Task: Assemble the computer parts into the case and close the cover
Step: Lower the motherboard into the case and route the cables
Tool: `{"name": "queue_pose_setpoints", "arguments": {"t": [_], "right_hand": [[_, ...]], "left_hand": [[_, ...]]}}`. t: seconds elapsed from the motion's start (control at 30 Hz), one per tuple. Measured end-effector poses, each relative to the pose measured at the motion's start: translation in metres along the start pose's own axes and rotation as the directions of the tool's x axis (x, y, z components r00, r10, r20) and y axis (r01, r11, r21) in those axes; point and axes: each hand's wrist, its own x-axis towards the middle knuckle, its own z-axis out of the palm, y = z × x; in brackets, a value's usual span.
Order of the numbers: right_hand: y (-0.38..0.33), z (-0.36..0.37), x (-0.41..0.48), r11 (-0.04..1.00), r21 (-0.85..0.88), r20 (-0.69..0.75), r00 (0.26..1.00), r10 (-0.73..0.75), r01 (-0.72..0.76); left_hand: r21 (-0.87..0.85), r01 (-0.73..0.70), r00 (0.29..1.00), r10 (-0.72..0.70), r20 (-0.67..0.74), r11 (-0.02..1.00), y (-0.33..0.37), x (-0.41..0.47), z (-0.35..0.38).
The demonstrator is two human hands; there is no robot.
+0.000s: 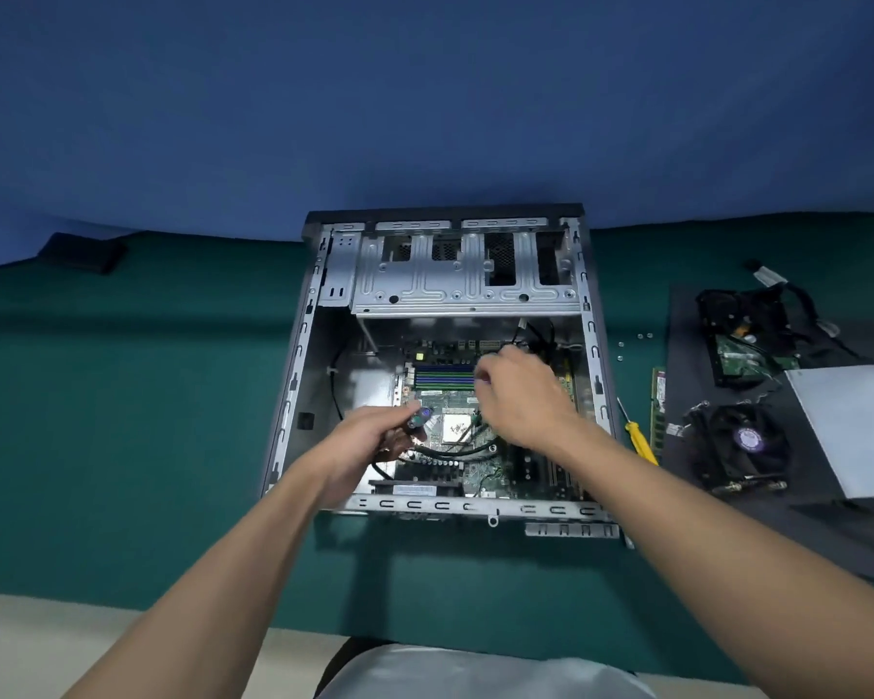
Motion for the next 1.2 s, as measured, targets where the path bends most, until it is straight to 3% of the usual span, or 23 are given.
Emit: {"name": "queue_pose_setpoints", "arguments": {"t": [0.03, 0.07, 0.1, 0.17, 0.27, 0.33, 0.37, 0.43, 0.47, 0.53, 0.6, 0.67, 0.8, 0.9, 1.03, 1.2], "right_hand": [[-0.009, -0.002, -0.001, 0.967, 0.245, 0.051, 0.997, 0.059, -0.07], [-0.018, -0.003, -0.001, 0.859, 0.473, 0.208, 0.972, 0.109, -0.197], [-0.024, -0.003, -0.001, 0.733, 0.593, 0.377, 0.919, 0.113, -0.333], [-0.03, 0.004, -0.003, 0.622, 0.616, 0.587, 0.808, 0.049, -0.484], [-0.024, 0.019, -0.004, 0.58, 0.604, 0.649, 0.76, 0.042, -0.547], [-0.018, 0.022, -0.002, 0.612, 0.583, 0.629, 0.773, 0.076, -0.535], [-0.015, 0.022, 0.0, 0.707, 0.53, 0.592, 0.801, 0.086, -0.468], [-0.014, 0.022, 0.003, 0.957, 0.224, 0.499, 0.865, 0.049, -0.184], [-0.015, 0.023, 0.005, 0.998, 0.053, 0.489, 0.872, 0.007, -0.038], [-0.02, 0.026, 0.005, 0.981, -0.141, 0.541, 0.84, -0.035, 0.132], [-0.024, 0.029, 0.004, 0.956, -0.221, 0.593, 0.805, -0.024, 0.191], [-0.026, 0.034, 0.003, 0.961, -0.217, 0.589, 0.808, -0.009, 0.169], [-0.036, 0.053, 0.01, 0.996, -0.07, 0.449, 0.893, -0.024, 0.062], [-0.048, 0.069, 0.017, 0.992, 0.069, 0.369, 0.926, 0.076, -0.109], [-0.051, 0.082, 0.02, 0.94, 0.159, 0.425, 0.88, 0.211, -0.302], [-0.053, 0.088, 0.024, 0.937, 0.127, 0.474, 0.85, 0.231, -0.325]], "left_hand": [[0.064, 0.014, 1.0, -0.014, 0.001, 0.998, -0.001, 0.001, -0.001], [0.119, 0.022, 1.0, -0.022, -0.001, 0.993, -0.002, 0.002, -0.002], [0.162, 0.026, 1.0, -0.025, -0.004, 0.986, -0.002, 0.003, -0.004], [0.269, 0.035, 0.999, -0.037, 0.005, 0.962, -0.002, 0.005, -0.006], [0.452, 0.026, 0.998, -0.053, 0.046, 0.892, 0.0, 0.006, -0.007], [0.509, -0.005, 1.0, -0.008, 0.024, 0.861, -0.001, 0.005, -0.009], [0.544, -0.012, 1.0, 0.022, -0.011, 0.839, -0.002, 0.003, -0.012], [0.633, -0.017, 0.995, 0.074, -0.063, 0.774, -0.006, -0.004, -0.02], [0.674, -0.025, 0.993, 0.095, -0.067, 0.739, -0.009, -0.007, -0.024], [0.72, -0.049, 0.989, 0.133, -0.061, 0.692, -0.012, -0.012, -0.03], [0.719, -0.069, 0.982, 0.173, -0.073, 0.691, -0.012, -0.016, -0.031], [0.723, -0.074, 0.974, 0.206, -0.096, 0.687, -0.011, -0.019, -0.031], [0.766, -0.081, 0.952, 0.276, -0.129, 0.637, -0.013, -0.025, -0.03], [0.776, -0.083, 0.943, 0.3, -0.14, 0.625, -0.014, -0.028, -0.03], [0.766, -0.08, 0.944, 0.296, -0.149, 0.638, -0.017, -0.029, -0.031], [0.759, -0.062, 0.953, 0.265, -0.148, 0.648, -0.019, -0.028, -0.032]]}}
